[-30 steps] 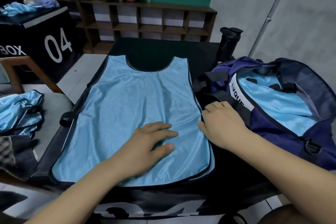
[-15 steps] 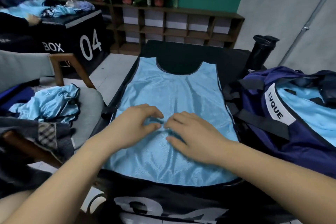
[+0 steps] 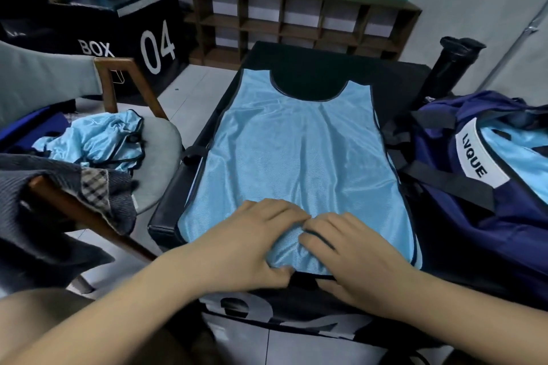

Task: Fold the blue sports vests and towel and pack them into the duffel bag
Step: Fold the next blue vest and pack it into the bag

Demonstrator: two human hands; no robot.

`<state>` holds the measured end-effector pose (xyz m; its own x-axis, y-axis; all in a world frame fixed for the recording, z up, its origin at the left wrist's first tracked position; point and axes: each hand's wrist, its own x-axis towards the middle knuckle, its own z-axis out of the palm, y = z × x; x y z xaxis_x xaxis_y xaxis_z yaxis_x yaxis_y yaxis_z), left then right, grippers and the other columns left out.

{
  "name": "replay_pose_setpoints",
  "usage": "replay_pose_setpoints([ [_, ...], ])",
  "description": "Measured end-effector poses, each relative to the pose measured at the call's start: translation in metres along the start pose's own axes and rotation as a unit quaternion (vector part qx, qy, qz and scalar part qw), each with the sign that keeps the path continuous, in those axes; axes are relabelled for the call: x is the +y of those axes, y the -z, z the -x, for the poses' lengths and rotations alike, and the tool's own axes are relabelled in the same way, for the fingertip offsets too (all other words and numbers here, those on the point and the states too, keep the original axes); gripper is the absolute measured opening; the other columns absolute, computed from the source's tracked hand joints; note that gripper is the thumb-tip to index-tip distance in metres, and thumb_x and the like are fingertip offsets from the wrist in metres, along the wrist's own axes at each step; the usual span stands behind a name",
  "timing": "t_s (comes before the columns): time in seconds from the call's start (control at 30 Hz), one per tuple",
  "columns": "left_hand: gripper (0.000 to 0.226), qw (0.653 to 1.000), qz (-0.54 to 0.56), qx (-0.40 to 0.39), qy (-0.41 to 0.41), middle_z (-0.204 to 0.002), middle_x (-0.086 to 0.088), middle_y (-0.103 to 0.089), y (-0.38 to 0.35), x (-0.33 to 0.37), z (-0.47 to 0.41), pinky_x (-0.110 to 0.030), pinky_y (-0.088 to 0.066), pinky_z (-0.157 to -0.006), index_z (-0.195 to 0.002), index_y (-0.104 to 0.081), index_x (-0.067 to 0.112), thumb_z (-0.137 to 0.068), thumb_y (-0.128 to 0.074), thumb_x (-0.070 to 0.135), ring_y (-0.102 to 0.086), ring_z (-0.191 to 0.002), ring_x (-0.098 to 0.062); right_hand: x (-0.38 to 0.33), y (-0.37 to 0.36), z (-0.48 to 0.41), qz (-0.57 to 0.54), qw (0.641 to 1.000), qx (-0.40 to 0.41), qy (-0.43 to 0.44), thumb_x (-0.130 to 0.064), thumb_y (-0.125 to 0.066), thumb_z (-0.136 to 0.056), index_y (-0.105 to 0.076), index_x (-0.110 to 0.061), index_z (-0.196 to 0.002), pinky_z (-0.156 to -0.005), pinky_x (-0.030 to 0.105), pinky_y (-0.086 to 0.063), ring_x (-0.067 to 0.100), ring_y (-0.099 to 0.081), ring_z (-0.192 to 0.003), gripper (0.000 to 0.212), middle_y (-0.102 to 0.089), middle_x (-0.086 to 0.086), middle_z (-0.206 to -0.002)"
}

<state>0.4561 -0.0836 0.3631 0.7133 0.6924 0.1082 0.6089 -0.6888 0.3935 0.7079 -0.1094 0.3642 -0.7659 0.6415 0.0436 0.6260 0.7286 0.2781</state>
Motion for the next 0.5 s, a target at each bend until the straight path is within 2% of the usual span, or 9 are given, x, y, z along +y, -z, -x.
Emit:
replay_pose_setpoints([
  [0.07, 0.096, 1.0, -0.015, -0.008, -0.005, -0.159, 0.022, -0.033, -0.005, 0.004, 0.002, -0.028, -0.024, -0.123, -0.161, -0.032, 0.037, -0.079, -0.076, 0.06, -0.03, -0.148, 0.0, 0.002, 0.002, 0.004, -0.029, 0.999, 0.036, -0.005, -0.049, -0.07, -0.081, -0.06, -0.011, -0.121, -0.081, 0.044, -0.055, 0.03, -0.059, -0.099, 0.056, -0.059, 0.006, -0.12],
  [0.13, 0.102, 0.999, -0.039, -0.007, -0.009, -0.162, 0.019, -0.03, -0.01, 0.004, 0.001, -0.027, -0.023, -0.122, -0.163, -0.028, 0.035, -0.078, -0.078, 0.061, -0.028, -0.15, -0.003, 0.005, 0.004, 0.007, -0.064, 0.995, 0.07, -0.018, -0.038, -0.066, -0.084, -0.062, -0.012, -0.112, -0.08, 0.043, -0.055, 0.03, -0.06, -0.094, 0.039, -0.061, 0.005, -0.113],
  [0.23, 0.08, 0.998, -0.056, 0.011, -0.021, -0.159, 0.012, -0.039, -0.013, 0.004, -0.003, -0.034, -0.036, -0.116, -0.16, -0.036, 0.032, -0.086, -0.062, 0.046, -0.038, -0.146, -0.011, 0.01, 0.007, 0.009, -0.102, 0.99, 0.08, -0.052, -0.028, -0.065, -0.083, -0.061, -0.015, -0.105, -0.077, 0.042, -0.054, 0.029, -0.058, -0.089, 0.025, -0.059, 0.001, -0.104],
  [0.33, 0.062, 0.999, -0.044, 0.017, -0.016, -0.143, 0.012, -0.055, -0.006, 0.001, -0.004, -0.038, -0.047, -0.104, -0.149, -0.05, 0.033, -0.087, -0.047, 0.036, -0.056, -0.13, -0.015, 0.016, 0.014, 0.015, -0.118, 0.985, 0.084, -0.092, -0.027, -0.061, -0.083, -0.063, -0.017, -0.104, -0.077, 0.04, -0.055, 0.027, -0.06, -0.088, 0.023, -0.059, -0.001, -0.101],
  [0.43, 0.051, 0.997, -0.055, 0.046, 0.0, -0.122, 0.012, -0.065, 0.007, -0.005, -0.001, -0.039, -0.053, -0.092, -0.133, -0.06, 0.033, -0.086, -0.041, 0.035, -0.065, -0.11, -0.017, 0.025, 0.02, 0.025, -0.138, 0.979, 0.088, -0.125, -0.029, -0.057, -0.087, -0.062, -0.019, -0.106, -0.083, 0.036, -0.053, 0.025, -0.061, -0.092, 0.022, -0.059, -0.003, -0.1],
  [0.5, 0.043, 0.995, -0.061, 0.069, 0.027, -0.112, 0.014, -0.067, 0.018, -0.009, 0.003, -0.036, -0.055, -0.084, -0.124, -0.064, 0.035, -0.086, -0.043, 0.031, -0.067, -0.102, -0.019, 0.032, 0.023, 0.034, -0.124, 0.978, 0.091, -0.144, -0.026, -0.061, -0.087, -0.063, -0.019, -0.108, -0.085, 0.033, -0.049, 0.026, -0.062, -0.094, 0.022, -0.061, -0.002, -0.101],
])
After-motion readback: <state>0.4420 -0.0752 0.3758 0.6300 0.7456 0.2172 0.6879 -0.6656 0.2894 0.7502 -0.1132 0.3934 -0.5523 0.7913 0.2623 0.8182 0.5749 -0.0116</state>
